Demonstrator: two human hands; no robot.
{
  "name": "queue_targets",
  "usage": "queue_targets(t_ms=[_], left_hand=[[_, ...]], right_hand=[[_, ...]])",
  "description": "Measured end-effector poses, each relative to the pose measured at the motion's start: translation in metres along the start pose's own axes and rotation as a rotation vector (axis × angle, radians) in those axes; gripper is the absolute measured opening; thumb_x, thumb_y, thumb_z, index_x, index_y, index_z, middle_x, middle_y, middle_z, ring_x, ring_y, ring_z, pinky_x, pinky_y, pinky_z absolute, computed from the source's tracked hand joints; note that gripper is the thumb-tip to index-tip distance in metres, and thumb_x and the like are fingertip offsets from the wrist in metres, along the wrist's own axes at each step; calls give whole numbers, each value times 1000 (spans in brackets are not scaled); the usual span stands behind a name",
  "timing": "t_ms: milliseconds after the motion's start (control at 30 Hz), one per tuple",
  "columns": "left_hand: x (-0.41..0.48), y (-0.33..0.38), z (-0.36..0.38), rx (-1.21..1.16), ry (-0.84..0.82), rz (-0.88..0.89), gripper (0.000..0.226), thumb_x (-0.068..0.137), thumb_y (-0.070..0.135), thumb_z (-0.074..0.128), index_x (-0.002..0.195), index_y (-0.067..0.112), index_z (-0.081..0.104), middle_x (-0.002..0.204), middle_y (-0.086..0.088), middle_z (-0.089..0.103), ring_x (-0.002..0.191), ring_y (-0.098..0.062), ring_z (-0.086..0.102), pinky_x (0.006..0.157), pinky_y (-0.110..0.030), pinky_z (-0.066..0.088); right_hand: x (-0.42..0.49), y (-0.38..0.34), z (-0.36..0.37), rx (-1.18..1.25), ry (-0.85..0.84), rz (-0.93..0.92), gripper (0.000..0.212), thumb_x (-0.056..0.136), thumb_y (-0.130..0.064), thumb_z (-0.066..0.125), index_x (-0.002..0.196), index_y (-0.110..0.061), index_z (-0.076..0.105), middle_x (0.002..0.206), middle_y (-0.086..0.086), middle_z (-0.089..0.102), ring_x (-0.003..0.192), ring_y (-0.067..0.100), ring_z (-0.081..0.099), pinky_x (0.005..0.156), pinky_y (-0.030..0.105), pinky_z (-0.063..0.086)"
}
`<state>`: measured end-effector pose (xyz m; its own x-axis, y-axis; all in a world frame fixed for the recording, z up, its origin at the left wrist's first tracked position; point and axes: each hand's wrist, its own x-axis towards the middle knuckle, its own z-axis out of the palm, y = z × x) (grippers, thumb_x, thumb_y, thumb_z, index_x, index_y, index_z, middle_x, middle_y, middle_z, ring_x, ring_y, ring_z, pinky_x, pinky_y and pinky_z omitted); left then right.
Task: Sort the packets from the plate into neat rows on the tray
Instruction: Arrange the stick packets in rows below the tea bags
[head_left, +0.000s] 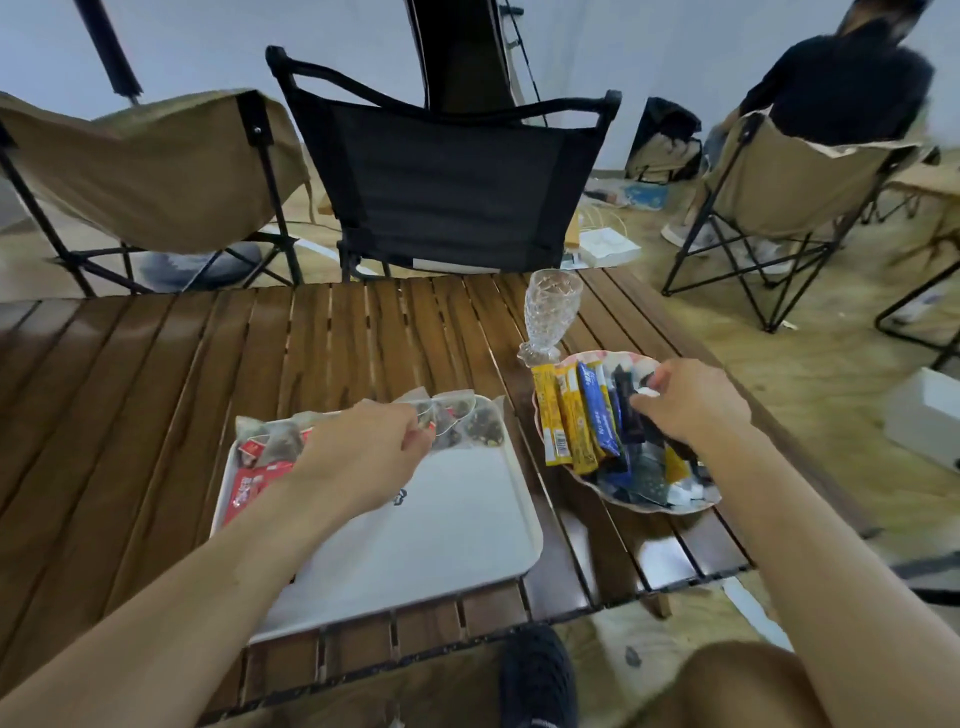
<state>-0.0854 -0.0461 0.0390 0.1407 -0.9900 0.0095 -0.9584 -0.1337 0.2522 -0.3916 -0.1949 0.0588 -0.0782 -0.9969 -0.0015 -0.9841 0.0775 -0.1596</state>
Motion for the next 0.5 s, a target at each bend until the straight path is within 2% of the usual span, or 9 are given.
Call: queue_targets(t_ms=[100, 167, 267, 367, 500], left_hand=[[3, 4, 5, 6, 15, 35, 42, 106, 48, 41, 76, 21, 55, 70, 3, 65, 72, -20, 64, 62, -36, 50], [4, 4, 6, 19, 19, 42, 42, 106, 46, 42, 76, 20, 54, 71, 4, 63, 71, -19, 62, 60, -36, 49], [4, -1, 6, 0, 0, 26, 41, 106, 45, 45, 77, 19, 57, 76, 3, 62, 69, -18, 62, 62, -37, 52], [2, -10, 3, -18, -27, -1, 40, 107, 44, 47, 78, 20, 60, 79, 3, 62, 68, -18, 63, 61, -36, 48], [-2, -21, -6, -41, -7, -31, 40, 106, 44, 48, 80, 18, 61, 74, 3, 62, 70, -17, 62, 59, -35, 45]], right_hand=[[13, 15, 17, -70, -113, -6, 38, 83, -54, 77, 89, -17, 73, 91, 3, 72, 75, 19, 62, 60, 29, 48], [21, 19, 24, -51, -106, -2, 40, 78, -56, 79, 79, -18, 70, 78, 2, 68, 68, 19, 61, 54, 28, 45], [29, 17, 30, -11, -99, 10, 34, 76, -48, 81, 76, -17, 67, 73, 2, 66, 69, 21, 63, 55, 29, 45], [31, 15, 35, 10, -96, 2, 25, 77, -40, 77, 75, -17, 68, 70, 3, 67, 67, 21, 63, 55, 29, 46], [34, 15, 38, 9, -107, -12, 30, 86, -44, 73, 76, -16, 70, 72, 2, 67, 66, 18, 62, 51, 28, 42]])
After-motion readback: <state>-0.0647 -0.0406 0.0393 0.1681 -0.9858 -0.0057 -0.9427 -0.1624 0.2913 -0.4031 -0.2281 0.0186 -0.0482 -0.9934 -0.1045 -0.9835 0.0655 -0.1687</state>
